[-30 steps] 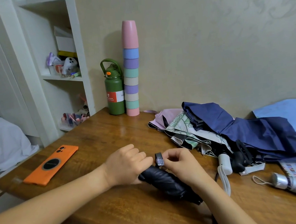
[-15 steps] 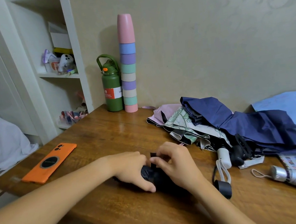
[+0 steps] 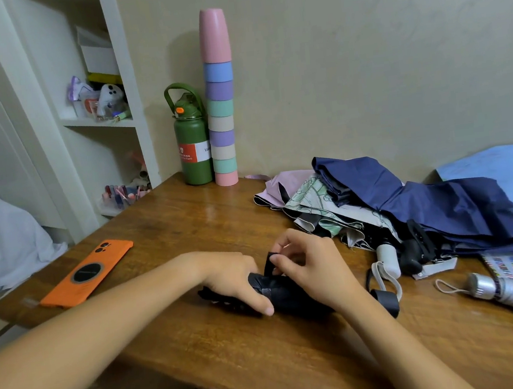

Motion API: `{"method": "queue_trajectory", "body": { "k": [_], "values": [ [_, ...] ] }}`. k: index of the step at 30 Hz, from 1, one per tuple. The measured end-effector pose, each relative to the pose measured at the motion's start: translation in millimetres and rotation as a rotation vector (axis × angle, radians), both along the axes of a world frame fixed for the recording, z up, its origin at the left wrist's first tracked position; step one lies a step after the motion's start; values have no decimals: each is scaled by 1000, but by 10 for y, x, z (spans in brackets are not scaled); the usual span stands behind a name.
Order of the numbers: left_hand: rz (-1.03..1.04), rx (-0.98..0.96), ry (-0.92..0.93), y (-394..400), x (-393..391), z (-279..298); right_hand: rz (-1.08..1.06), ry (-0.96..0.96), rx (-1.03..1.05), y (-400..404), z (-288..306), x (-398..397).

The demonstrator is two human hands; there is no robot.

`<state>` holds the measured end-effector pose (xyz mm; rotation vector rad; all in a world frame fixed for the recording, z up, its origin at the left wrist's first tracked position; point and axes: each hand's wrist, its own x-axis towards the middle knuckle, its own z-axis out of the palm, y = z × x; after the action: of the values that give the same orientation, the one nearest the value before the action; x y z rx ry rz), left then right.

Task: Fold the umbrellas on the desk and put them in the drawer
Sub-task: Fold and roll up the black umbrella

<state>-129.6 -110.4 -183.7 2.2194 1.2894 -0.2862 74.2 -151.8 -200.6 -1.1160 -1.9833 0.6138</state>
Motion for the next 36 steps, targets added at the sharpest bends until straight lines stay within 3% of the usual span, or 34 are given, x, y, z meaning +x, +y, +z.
{"method": "queue_trajectory", "body": {
  "k": [7, 26, 36],
  "values": [
    [16, 33, 7, -27, -10, -11, 110, -199, 198, 44, -50, -30],
    [53, -99, -84, -17, 2, -8, 224, -191, 139, 57, -71, 4],
    [16, -65, -71, 60, -46, -104, 202, -379, 267, 11, -68, -1]
  ]
}}
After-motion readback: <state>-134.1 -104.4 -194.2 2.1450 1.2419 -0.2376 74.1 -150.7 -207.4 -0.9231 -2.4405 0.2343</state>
